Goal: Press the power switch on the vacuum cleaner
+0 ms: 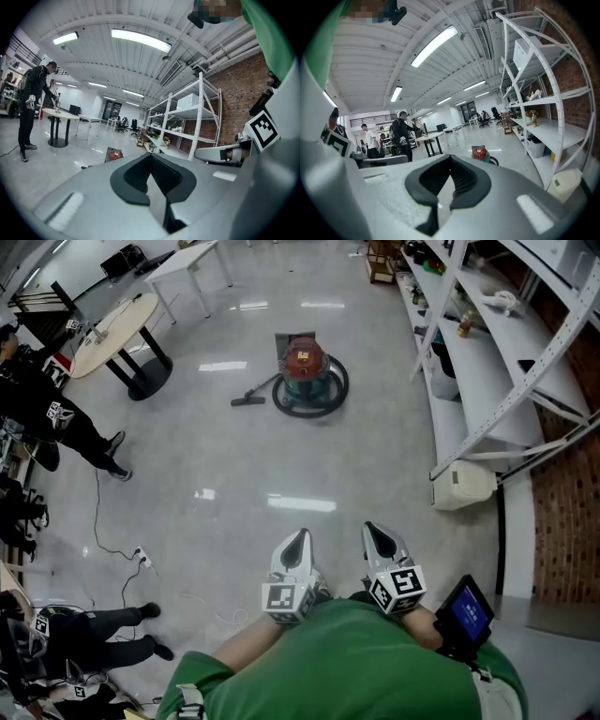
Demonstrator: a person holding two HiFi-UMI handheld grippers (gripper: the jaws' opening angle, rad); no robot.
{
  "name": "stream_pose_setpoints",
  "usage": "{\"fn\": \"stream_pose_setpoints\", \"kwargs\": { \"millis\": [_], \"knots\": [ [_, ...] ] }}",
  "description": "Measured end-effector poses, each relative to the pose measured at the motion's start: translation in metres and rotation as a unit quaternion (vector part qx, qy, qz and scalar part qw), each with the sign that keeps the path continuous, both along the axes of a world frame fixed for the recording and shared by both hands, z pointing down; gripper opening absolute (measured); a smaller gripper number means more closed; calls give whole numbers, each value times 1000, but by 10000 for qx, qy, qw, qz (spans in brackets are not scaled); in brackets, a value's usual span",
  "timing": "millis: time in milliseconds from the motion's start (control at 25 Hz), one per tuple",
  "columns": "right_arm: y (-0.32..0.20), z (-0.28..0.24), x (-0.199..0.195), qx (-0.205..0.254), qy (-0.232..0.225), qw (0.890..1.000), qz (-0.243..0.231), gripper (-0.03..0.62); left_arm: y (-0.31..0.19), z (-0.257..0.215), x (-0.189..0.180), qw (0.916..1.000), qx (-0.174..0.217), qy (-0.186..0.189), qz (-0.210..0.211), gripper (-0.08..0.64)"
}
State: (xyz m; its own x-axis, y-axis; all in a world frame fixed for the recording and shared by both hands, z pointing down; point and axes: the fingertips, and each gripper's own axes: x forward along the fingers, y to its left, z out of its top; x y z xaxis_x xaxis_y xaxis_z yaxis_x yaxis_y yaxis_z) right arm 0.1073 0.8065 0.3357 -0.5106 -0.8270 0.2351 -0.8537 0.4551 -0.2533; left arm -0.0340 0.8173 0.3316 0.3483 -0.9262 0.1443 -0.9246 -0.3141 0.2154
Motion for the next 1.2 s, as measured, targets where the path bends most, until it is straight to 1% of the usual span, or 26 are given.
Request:
{"fn": "stream_pose_setpoints", "kwargs": {
  "millis": [200,400,560,800,1040,1200],
  "knots": [
    [-19,-2,-38,13,59,10000,10,1,-19,1,-35,9999,-60,62,107,8],
    [-46,0,-66,53,84,9999,-73,0,-40,7,-67,9999,-63,105,-30,8],
    [-74,0,-77,105,33,9998,-151,2,-61,8,-78,9999,-55,50,-104,8],
    [-138,3,-81,139,-70,9993,-343,2,-119,9,-81,9997,-13,-32,-248,8],
    [-214,0,-71,167,-107,9984,-529,2,-196,3,-64,9996,22,-60,-277,8],
    [-258,1,-55,178,-122,9979,-605,0,-241,5,-48,9993,45,-79,-363,8]
  ]
}}
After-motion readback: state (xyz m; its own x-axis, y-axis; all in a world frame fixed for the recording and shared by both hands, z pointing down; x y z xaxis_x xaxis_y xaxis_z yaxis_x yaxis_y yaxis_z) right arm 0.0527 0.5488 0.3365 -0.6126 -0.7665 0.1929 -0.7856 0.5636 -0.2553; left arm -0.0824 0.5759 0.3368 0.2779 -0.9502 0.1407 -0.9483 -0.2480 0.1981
